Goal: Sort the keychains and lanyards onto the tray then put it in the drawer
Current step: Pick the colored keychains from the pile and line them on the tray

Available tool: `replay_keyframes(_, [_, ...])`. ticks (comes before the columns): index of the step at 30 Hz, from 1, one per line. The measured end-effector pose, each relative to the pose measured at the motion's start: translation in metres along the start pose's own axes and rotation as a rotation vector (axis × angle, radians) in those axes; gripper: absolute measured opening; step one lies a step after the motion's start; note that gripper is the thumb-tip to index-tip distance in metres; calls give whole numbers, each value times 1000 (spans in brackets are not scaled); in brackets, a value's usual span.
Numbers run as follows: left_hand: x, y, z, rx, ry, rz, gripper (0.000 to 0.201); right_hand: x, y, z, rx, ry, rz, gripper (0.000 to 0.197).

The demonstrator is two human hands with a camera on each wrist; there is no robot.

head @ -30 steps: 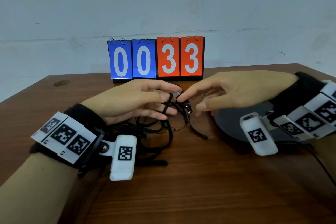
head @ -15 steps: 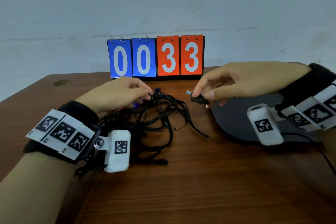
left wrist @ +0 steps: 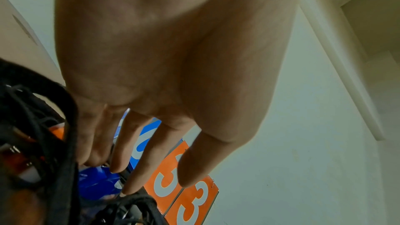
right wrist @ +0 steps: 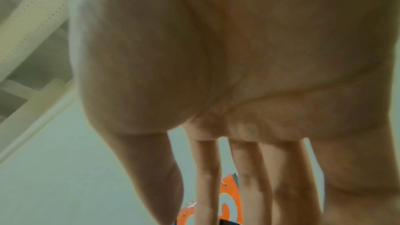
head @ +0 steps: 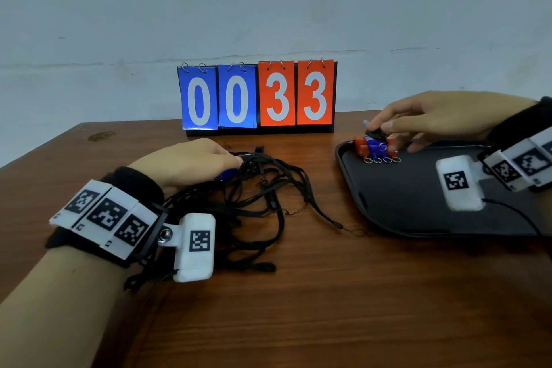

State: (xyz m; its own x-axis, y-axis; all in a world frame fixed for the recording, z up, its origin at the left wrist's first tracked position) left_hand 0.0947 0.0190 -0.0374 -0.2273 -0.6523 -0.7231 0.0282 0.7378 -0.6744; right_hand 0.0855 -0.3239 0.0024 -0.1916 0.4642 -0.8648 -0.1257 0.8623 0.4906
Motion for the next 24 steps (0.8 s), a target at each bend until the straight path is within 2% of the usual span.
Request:
replay_keyframes(3, [1,1,0,-8,9,-34,37,-2,-14,5,67,-16,-12,21])
replay_keyframes(13, [8,5,2,-44,45,-106,38,-9,-57,18,274,-69,-345,21])
replay_keyframes(18, [8,13,8,-78,52,-107,46,-11,-68,25,297,-47,-395,27])
replay_keyframes(21, [10,17,14,-85,78,-103,50,-7,-70,27,309,12,-447,22])
replay_keyframes(24, [13,17,12,-103,91,-103,38,-1,-74,30,324,94,-415,26])
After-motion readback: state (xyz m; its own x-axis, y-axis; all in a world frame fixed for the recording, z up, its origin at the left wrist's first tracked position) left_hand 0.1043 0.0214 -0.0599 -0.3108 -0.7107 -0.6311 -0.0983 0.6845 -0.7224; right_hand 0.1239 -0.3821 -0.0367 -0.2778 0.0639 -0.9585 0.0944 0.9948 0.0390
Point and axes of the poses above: each hand's wrist, its own z-axis towards the middle knuckle, its own x-axis out of the palm, y = z × x, the point moved 6 cm from there along z, towards the middle knuckle, and after that the axes turned 13 degrees about -z, right-handed, at the moved point
